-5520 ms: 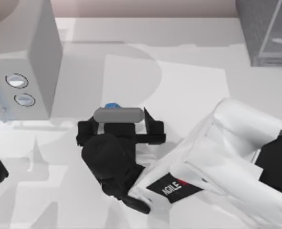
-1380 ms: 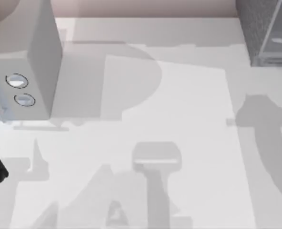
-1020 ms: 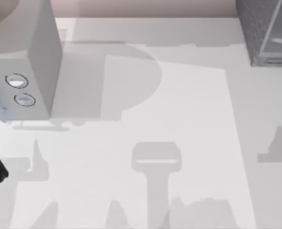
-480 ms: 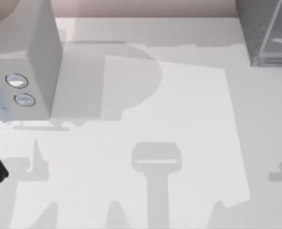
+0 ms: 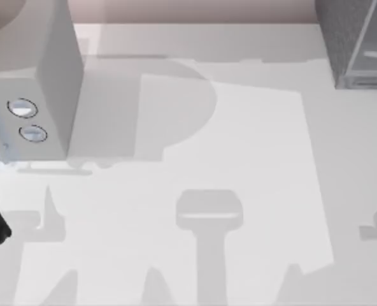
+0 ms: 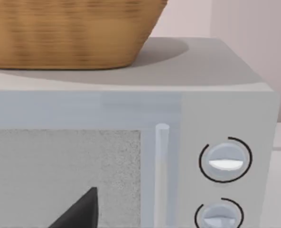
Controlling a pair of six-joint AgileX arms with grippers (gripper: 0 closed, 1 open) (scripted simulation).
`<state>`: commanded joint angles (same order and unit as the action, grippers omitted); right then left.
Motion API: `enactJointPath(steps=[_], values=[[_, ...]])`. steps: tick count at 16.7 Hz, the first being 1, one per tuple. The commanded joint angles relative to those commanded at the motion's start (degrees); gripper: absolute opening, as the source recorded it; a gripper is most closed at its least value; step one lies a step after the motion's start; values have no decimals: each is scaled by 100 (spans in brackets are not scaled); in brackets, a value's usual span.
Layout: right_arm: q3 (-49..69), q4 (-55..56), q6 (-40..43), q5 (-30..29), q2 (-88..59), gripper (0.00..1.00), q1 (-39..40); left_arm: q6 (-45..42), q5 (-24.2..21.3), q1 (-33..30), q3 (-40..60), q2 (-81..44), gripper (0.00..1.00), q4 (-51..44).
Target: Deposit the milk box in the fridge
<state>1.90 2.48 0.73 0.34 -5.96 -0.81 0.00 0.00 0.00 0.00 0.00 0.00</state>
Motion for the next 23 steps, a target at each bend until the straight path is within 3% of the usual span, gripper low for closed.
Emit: enactJointPath(steps=[6,23], values=[[1017,1254,2,260,-2273,0,-312,0,0,0,0,0,100,0],[4967,6082,-161,1298,-10749,0,-1391,0,0,0,0,0,100,0]])
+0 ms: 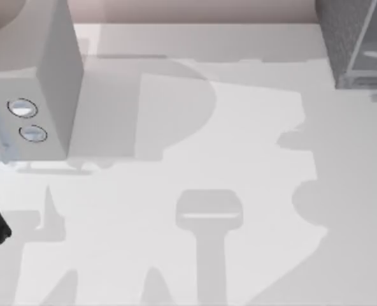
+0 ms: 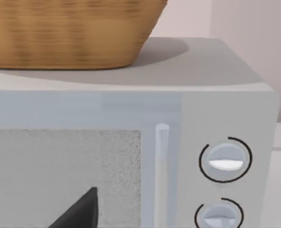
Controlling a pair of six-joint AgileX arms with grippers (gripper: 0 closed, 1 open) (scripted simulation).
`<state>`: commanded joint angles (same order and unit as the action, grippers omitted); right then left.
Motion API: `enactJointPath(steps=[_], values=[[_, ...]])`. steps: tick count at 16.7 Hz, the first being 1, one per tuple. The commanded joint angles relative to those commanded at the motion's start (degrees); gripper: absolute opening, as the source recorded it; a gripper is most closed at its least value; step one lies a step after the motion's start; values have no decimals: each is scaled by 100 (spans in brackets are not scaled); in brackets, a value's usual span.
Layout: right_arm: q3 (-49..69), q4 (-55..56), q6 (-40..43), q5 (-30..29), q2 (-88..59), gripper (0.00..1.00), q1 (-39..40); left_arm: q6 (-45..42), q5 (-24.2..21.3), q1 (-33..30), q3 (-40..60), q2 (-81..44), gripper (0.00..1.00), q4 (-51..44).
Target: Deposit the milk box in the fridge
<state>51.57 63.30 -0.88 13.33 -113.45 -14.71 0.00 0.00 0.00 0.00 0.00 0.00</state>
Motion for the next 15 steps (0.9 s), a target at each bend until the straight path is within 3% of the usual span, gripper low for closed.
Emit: enactJointPath(steps=[5,15], values=[[419,522,-1,126,-1064,0,-121,0,0,0,0,0,100,0],[819,280,21,58,-1320,0,-95,0,0,0,0,0,100,0]])
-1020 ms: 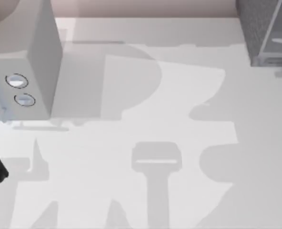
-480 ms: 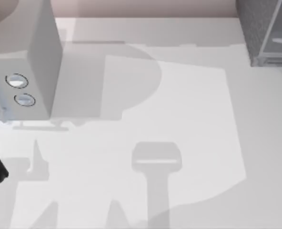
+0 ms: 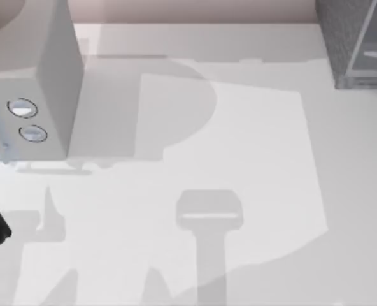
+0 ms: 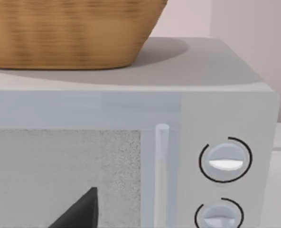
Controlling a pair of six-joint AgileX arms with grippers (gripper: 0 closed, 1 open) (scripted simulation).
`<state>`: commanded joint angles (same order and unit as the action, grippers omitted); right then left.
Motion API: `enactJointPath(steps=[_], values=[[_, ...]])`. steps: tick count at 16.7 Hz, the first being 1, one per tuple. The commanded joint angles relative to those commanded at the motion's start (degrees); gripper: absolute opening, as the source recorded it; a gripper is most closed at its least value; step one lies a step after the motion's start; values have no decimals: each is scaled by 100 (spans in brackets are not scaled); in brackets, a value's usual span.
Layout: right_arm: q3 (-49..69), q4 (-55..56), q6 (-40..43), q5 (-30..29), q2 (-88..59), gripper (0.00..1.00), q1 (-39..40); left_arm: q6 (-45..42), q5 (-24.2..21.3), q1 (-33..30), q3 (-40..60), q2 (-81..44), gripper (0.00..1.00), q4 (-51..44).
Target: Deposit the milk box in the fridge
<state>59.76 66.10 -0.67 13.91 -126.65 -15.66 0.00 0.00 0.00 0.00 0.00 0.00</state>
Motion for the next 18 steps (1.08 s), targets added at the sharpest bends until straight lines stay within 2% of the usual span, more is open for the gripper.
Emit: enactJointPath(steps=[10,16,18], values=[[2978,-1688,-22,-249,-1177,0,289,0,0,0,0,0,100,0],[3226,-1882,-16,-272,-1296,0,324,0,0,0,0,0,100,0],[3226,-1882,-16,-272,-1296,15,324,0,0,0,0,0,100,0]])
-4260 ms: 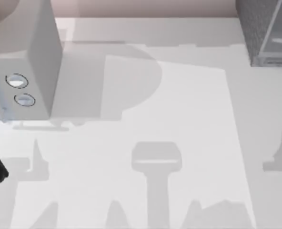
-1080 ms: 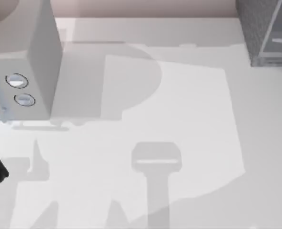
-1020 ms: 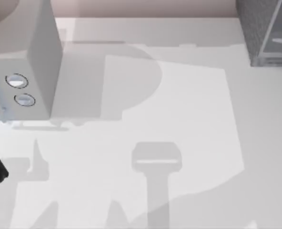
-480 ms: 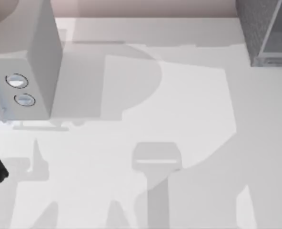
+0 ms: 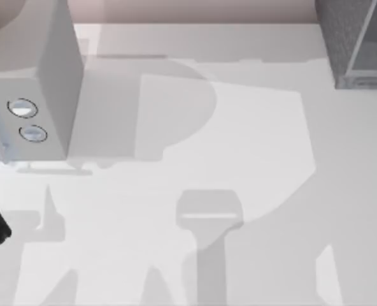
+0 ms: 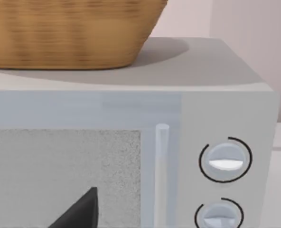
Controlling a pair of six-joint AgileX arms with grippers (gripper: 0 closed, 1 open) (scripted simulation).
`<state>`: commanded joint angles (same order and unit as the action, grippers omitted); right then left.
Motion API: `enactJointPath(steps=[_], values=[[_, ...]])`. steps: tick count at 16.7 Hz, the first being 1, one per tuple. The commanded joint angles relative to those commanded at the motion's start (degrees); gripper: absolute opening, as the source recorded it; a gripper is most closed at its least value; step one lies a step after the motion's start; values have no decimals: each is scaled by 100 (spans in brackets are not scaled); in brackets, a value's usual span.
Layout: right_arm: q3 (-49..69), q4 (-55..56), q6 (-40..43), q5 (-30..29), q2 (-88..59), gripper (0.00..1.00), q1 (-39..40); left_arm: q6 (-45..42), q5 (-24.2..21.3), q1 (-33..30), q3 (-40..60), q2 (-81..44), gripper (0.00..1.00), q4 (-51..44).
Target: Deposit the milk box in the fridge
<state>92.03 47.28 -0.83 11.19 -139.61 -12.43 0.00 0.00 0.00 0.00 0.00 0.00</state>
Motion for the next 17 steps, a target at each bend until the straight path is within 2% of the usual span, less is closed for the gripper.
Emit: enactJointPath(steps=[11,17], values=[[0,0,0,0,0,98,0,0,0,0,0,0,100,0],[0,0,0,0,0,100,0,0,0,0,0,0,100,0]])
